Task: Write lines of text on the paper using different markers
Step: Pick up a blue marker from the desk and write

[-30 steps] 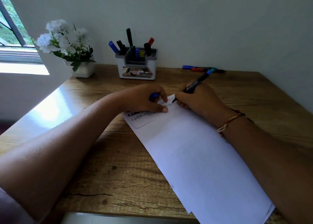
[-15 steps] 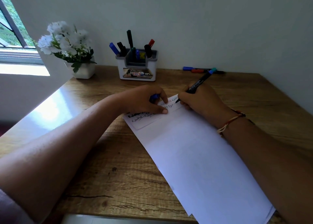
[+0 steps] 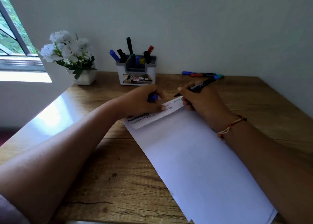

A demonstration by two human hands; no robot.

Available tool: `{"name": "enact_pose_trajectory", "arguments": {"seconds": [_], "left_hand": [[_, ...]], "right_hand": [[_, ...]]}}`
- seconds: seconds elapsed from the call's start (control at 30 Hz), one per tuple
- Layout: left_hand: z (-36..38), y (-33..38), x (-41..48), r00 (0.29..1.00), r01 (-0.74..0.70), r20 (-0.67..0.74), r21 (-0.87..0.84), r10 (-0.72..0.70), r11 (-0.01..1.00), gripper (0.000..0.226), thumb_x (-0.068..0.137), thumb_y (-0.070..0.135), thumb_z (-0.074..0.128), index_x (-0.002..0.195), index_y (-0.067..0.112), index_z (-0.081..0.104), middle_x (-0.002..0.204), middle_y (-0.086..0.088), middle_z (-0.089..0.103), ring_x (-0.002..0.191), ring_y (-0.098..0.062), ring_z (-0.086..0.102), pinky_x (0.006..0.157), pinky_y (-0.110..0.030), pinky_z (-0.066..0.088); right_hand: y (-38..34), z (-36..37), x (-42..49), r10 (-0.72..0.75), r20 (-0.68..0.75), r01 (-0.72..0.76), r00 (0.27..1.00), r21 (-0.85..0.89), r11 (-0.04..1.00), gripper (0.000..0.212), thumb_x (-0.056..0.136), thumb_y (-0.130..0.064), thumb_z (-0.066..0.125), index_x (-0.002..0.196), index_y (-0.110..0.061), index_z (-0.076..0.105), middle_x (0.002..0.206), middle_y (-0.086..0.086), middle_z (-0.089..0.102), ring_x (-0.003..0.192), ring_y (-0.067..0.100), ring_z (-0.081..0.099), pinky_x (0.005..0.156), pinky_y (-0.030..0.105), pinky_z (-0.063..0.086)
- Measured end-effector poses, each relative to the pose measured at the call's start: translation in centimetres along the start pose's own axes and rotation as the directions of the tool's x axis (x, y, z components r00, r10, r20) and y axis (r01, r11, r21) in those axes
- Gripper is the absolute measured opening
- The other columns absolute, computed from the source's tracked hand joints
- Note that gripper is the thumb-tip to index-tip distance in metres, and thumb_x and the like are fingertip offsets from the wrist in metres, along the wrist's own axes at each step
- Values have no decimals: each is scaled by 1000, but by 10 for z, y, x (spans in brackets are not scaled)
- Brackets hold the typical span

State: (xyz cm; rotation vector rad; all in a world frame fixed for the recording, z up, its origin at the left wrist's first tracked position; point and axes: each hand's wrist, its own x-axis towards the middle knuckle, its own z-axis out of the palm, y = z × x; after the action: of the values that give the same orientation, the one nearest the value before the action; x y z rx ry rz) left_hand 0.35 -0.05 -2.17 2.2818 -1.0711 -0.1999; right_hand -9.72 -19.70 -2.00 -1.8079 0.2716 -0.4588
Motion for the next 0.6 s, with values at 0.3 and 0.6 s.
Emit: {"name": "enact_pose_trajectory", "arguments": {"seconds": [0.3, 0.6], "left_hand": [[-2, 1, 1, 987, -25, -159, -44, 18, 999, 21, 91, 21, 69, 110, 26, 61, 100, 15, 59, 90, 0, 58, 74, -13, 43], [-3, 6, -1, 984, -58, -168, 39, 64, 998, 20, 89, 20, 72, 107, 25, 66, 90, 14, 62, 78, 0, 59, 65, -11, 40]], "right_hand": [[-4, 1, -3, -165, 99, 144, 981, 190, 971, 30, 101, -37, 50, 95, -25, 77, 85, 4, 78, 84, 19, 75, 68, 22, 56], [-5, 2, -6, -205, 160, 170, 966, 210, 963, 35, 103, -36, 45, 96, -21, 76, 84, 8, 78, 82, 23, 75, 76, 29, 59]]}}
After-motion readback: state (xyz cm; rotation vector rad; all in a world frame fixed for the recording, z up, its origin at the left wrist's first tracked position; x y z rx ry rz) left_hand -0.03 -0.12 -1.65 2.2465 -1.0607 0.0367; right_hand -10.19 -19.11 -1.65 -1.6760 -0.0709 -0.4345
